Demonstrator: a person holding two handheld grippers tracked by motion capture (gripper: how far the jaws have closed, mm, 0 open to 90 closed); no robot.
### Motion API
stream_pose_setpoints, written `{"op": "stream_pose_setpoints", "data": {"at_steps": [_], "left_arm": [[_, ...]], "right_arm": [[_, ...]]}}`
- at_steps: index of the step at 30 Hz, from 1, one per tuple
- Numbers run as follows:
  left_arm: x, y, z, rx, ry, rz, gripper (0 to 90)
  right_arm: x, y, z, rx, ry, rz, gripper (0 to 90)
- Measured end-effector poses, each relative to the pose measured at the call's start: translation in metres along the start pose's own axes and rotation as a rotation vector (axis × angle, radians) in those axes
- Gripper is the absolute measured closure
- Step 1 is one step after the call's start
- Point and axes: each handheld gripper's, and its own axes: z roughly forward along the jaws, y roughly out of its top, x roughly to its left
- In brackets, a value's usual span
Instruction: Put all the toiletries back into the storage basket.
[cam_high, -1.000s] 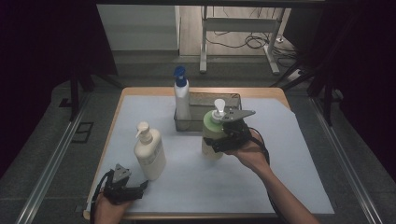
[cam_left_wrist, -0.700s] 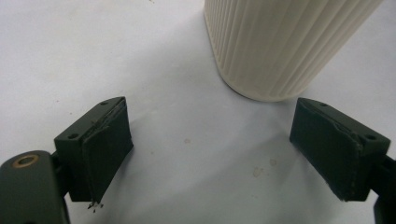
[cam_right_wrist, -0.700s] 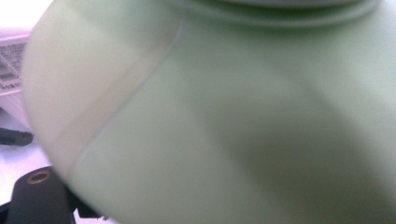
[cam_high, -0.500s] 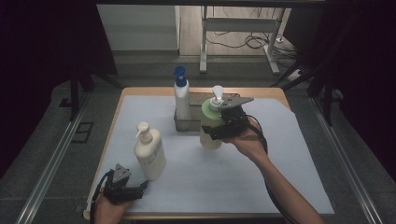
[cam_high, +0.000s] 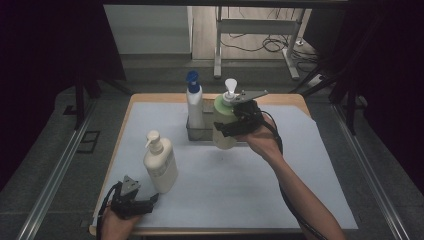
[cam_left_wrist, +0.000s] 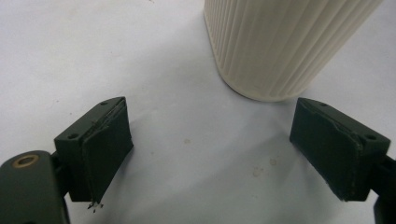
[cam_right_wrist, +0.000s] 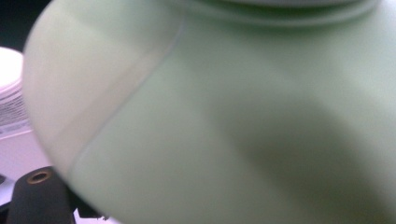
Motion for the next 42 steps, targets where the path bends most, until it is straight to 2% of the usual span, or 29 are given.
{"op": "stream_pose_setpoints", "data": {"at_steps": [16,23,42], "left_arm": [[0.000,0.000,0.000,0.003,-0.001,0.004,12.2],[0.000,0.000,0.000,0.004,-0.001,0.004,12.2],[0.000,0.000,0.000,0.004,-0.001,0.004,12.2]], "right_arm": [[-0.020,0.013,0.018,0.015,-0.057,0.008,12.7],[-0.029,0.017,0.026,0.011,-0.074,0.035,12.7],[-0.043,0.028,0.050,0.025,-0.115,0.067,12.7]]}}
